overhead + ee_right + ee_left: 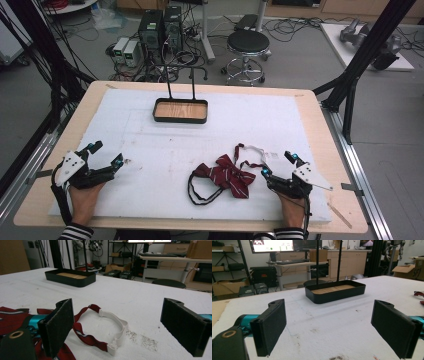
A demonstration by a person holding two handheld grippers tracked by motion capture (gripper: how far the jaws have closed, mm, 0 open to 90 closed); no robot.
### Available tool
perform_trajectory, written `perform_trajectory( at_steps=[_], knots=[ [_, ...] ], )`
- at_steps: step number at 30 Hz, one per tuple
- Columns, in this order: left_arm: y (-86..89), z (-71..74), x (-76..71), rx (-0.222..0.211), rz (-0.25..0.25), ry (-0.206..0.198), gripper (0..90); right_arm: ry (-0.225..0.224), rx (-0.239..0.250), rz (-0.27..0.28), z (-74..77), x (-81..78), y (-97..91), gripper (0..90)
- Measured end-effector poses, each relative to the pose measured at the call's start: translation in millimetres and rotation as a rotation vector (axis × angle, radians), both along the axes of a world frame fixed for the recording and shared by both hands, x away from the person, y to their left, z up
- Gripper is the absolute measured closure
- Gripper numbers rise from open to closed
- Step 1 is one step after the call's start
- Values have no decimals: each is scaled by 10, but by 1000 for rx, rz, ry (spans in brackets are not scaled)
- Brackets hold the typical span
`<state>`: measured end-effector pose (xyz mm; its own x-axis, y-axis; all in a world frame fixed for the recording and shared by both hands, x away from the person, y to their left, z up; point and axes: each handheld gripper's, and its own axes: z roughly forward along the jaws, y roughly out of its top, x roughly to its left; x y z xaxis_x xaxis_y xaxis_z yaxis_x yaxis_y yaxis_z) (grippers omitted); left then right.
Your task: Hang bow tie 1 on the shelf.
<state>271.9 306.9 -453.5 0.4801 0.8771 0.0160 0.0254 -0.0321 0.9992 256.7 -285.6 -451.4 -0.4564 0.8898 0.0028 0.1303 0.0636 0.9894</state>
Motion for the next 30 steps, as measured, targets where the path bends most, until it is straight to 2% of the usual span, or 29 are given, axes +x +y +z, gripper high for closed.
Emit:
perform_trajectory(
  at_steps=[10, 13, 16, 26, 30],
  knots=[
    [1, 2, 6, -2, 1, 6, 133, -7, -7, 14, 5, 3, -3, 109],
    [-6, 2, 4, 6, 3, 3, 134, 35, 10, 17, 17, 3, -13, 109],
    [-7, 2, 4, 4, 4, 2, 134, 41, 10, 21, 30, 9, -13, 109],
    [-10, 2, 0, 11, 9, 0, 134, 65, 33, 119, 252, 24, 42, 109],
    [-10, 2, 0, 11, 9, 0, 134, 80, 5, 145, 353, 44, 65, 109]
  ],
)
